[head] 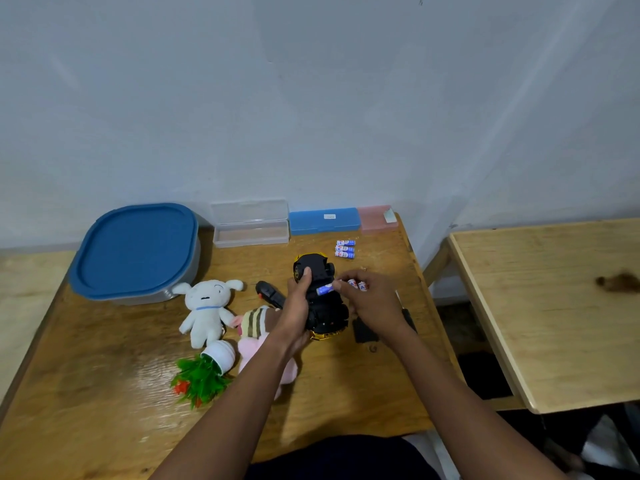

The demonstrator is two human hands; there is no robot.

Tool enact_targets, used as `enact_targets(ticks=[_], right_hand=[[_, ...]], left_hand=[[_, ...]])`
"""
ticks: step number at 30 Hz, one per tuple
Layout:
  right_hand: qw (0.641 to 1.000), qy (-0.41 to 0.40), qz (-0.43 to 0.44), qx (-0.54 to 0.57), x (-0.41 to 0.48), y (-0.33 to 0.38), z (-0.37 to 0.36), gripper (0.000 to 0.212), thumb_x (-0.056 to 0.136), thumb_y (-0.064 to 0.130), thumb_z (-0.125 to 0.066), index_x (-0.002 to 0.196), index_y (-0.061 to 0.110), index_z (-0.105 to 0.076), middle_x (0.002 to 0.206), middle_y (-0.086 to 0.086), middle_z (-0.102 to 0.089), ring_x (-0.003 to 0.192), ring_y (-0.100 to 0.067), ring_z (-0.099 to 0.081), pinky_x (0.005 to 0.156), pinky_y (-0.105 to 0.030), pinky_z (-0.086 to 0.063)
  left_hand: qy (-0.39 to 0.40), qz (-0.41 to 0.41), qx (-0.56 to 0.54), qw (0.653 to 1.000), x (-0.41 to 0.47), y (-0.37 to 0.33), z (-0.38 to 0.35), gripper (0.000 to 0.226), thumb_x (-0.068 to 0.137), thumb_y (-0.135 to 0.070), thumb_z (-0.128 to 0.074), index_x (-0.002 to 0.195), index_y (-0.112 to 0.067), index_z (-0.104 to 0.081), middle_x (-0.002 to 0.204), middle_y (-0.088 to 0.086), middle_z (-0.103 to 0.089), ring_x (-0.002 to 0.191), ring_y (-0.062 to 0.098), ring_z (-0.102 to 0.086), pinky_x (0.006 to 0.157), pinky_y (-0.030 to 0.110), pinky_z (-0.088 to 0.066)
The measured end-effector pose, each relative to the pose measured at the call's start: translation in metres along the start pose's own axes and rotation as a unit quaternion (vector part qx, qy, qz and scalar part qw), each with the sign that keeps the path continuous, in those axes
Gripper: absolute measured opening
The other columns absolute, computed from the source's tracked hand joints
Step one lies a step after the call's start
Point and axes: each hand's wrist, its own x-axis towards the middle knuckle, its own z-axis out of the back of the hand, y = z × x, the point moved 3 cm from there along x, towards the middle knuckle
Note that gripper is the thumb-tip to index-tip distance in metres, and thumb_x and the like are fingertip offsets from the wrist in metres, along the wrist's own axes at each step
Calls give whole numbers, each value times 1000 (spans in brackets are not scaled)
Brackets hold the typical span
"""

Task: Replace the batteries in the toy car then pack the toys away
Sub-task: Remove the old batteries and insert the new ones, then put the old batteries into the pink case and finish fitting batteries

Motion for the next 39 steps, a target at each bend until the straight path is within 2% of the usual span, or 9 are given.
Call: enact_targets(ticks=[5, 10, 12, 16, 19, 27, 30, 34, 39], right_hand=[[968, -5, -141, 207, 8, -11, 14, 22, 99, 29, -57, 107, 15, -72, 73, 5, -65, 50, -5, -41, 45, -17, -30], [924, 3, -211, 320, 10, -17, 22, 17, 98, 22, -54, 101, 9, -65, 71, 0, -55, 50, -5, -45, 41, -14, -32], [921, 0, -225, 319, 8, -19, 23, 14, 97, 22, -57, 97, 10, -64, 72, 0, -55, 53, -5, -48, 42, -14, -36], [921, -6, -234, 310, 9, -23, 21, 12, 94, 20, -64, 100, 9, -62, 75, -1, -57, 58, -6, -51, 48, -15, -41], [929, 1, -231, 290, 12, -23, 18, 5, 96, 17, -61, 99, 13, -61, 76, 0, -57, 60, -7, -52, 54, -17, -42], [937, 15, -242, 250, 17, -25, 16, 17, 96, 7, -51, 104, 11, -65, 77, -5, -59, 63, -12, -60, 58, -25, -56], [934, 5, -255, 252, 19, -27, 16, 16, 92, 8, -52, 100, 11, -65, 71, -2, -55, 55, -9, -53, 53, -23, -51], [946, -9, -249, 206, 29, -31, 18, 13, 97, 14, -54, 102, 17, -66, 64, 4, -45, 45, -4, -38, 42, -17, -34], [964, 17, -219, 152, 38, -25, 27, 6, 95, 16, -62, 101, 15, -65, 63, 4, -44, 47, -7, -33, 40, -19, -27]], left_hand=[[-44, -25, 147, 988, 4, 8, -5, 58, 91, -61, -56, 133, -20, -52, 127, 10, -65, 116, 32, -64, 97, 53, -53], [-117, -34, 294, 948, 17, 35, 5, 81, 77, -84, -46, 121, -20, -65, 112, 4, -72, 103, 26, -67, 96, 51, -52], [-123, -45, 333, 934, 18, 39, 4, 79, 80, -82, -46, 118, -16, -67, 108, 6, -72, 101, 28, -67, 94, 49, -52], [-159, -63, 367, 915, 8, 32, -6, 48, 99, -48, -54, 107, -4, -68, 105, 18, -69, 96, 34, -63, 76, 33, -42], [-185, -81, 379, 903, 7, 32, -9, 43, 99, -45, -56, 106, -4, -68, 105, 19, -68, 98, 36, -63, 73, 31, -37], [-207, -118, 384, 892, 3, 27, -12, 39, 100, -27, -58, 135, -9, -56, 125, 13, -68, 116, 35, -61, 81, 27, -38], [-225, -115, 364, 897, 0, 24, -11, 52, 98, -34, -60, 143, -11, -47, 131, 14, -65, 122, 33, -58, 92, 33, -43], [-226, -143, 346, 899, -3, 20, -17, 55, 97, -35, -62, 144, -11, -46, 132, 12, -63, 121, 30, -58, 88, 28, -39], [-219, -201, 327, 897, -3, 13, -38, 56, 95, -35, -65, 144, -14, -47, 133, 6, -60, 115, 18, -57, 91, 31, -47]])
